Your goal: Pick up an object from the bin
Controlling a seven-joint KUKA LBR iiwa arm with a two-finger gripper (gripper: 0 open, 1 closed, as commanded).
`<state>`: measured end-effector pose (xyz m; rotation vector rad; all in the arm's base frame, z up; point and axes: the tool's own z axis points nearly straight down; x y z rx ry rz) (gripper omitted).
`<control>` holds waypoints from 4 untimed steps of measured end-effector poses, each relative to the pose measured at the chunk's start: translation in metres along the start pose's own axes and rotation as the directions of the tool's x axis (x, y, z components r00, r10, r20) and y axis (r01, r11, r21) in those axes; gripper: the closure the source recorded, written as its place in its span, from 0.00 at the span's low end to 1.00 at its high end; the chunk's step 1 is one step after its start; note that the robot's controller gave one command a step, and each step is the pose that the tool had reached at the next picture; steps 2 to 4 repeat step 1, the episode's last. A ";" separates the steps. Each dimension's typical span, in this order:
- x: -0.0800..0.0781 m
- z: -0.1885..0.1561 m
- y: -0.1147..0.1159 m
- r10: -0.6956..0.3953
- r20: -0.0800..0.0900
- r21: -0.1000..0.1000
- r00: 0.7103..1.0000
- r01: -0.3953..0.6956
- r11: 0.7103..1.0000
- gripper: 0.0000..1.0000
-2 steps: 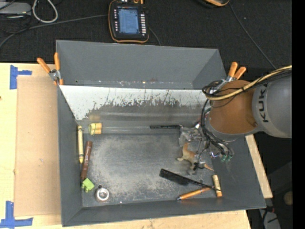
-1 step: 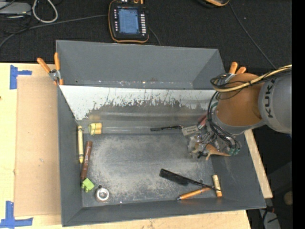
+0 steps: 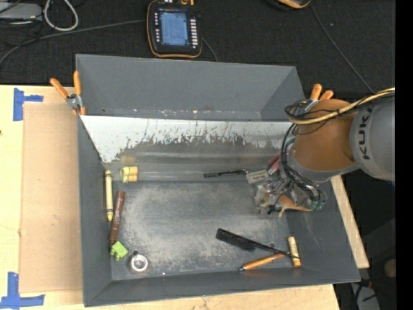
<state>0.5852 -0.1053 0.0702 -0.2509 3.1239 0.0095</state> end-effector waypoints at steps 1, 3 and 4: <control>0.000 -0.004 0.000 0.002 -0.001 -0.001 1.000 -0.002 1.000 1.00; 0.000 -0.004 0.000 0.002 -0.001 -0.001 1.000 -0.002 1.000 1.00; 0.000 -0.004 0.000 0.002 -0.001 -0.001 1.000 -0.002 1.000 1.00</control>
Offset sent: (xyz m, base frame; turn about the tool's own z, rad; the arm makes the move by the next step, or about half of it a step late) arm -0.0005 0.0002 0.0719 0.0012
